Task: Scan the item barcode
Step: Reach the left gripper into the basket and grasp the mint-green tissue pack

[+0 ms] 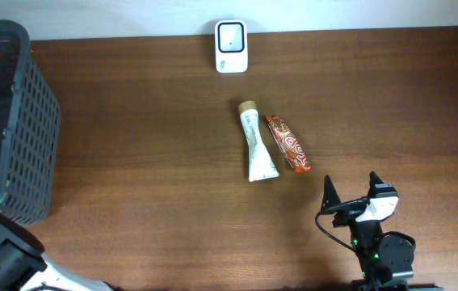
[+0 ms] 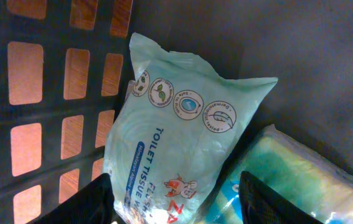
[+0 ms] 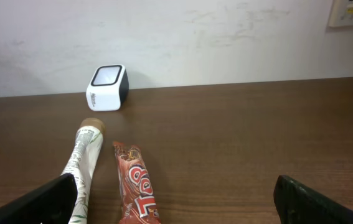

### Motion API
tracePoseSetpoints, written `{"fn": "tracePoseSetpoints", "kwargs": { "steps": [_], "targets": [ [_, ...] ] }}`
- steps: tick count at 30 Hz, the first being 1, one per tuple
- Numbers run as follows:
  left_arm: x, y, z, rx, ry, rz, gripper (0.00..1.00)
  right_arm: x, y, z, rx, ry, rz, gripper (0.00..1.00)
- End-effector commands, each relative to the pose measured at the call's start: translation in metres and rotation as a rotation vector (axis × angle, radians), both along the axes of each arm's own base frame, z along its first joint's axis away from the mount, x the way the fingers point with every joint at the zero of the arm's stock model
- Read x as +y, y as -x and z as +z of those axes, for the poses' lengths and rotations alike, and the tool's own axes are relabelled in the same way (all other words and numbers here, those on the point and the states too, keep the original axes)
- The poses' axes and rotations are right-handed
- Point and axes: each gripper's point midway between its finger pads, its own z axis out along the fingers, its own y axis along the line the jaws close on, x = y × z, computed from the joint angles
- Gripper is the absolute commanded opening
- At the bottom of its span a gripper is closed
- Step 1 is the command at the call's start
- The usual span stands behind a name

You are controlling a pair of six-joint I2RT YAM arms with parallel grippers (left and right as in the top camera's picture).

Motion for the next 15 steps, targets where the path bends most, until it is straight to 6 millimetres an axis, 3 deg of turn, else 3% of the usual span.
{"fn": "tracePoseSetpoints", "kwargs": {
  "steps": [1,5,11,13,15],
  "targets": [
    [0.003,0.011,-0.018,-0.004,0.046,0.035,0.63,0.000,0.000,-0.003,0.006,-0.005,0.005,0.99],
    [0.011,0.024,-0.024,-0.012,0.064,0.087,0.59,0.000,0.000,-0.003,0.006,-0.005,0.005,0.99],
    [0.004,0.035,-0.054,0.039,0.127,0.101,0.53,0.000,0.000,-0.003,0.006,-0.005,0.005,0.99],
    [0.003,0.037,-0.060,0.048,0.138,0.101,0.44,0.000,0.000,-0.003,0.006,-0.005,0.005,0.99],
    [0.003,0.037,-0.060,0.048,0.137,0.102,0.23,0.000,0.000,-0.003,0.006,-0.005,0.005,0.99]
  ]
}}
